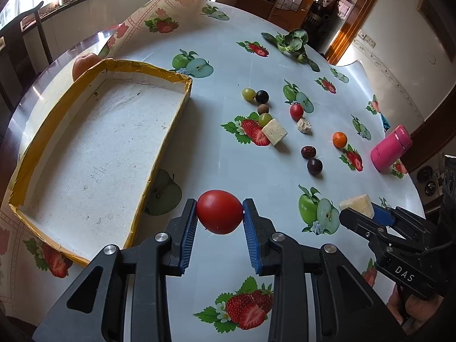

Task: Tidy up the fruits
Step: 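Carry the tomato in the left gripper while the right gripper carries the banana slice to the tray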

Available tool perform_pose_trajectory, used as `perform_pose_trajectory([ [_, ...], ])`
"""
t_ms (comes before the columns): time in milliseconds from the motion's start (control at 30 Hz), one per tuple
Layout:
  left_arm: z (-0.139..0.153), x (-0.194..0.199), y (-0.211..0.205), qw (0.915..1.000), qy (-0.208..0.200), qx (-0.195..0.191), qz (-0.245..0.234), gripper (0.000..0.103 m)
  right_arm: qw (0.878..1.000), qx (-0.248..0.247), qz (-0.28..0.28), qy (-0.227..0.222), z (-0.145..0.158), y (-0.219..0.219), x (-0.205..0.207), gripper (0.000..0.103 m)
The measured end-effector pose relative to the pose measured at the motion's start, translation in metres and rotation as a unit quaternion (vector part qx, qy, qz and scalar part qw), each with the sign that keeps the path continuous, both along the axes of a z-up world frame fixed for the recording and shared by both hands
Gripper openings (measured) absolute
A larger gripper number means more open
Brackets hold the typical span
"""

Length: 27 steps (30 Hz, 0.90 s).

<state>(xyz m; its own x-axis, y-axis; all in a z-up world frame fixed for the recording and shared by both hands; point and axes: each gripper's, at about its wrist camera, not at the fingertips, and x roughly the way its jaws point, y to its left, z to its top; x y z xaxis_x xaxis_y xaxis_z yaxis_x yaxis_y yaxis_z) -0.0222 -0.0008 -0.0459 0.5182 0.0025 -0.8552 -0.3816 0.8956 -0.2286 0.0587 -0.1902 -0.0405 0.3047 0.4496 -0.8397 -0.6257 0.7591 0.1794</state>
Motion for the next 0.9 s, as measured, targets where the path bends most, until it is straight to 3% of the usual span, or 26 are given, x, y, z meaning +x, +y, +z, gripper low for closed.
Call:
perform_pose_trajectory([
  [900,-0.002,-0.031,0.063,0.9986,0.002,0.002,0.053,0.03,0.998,0.007,0.066,0.006,0.005,0.077,-0.028,0.039],
])
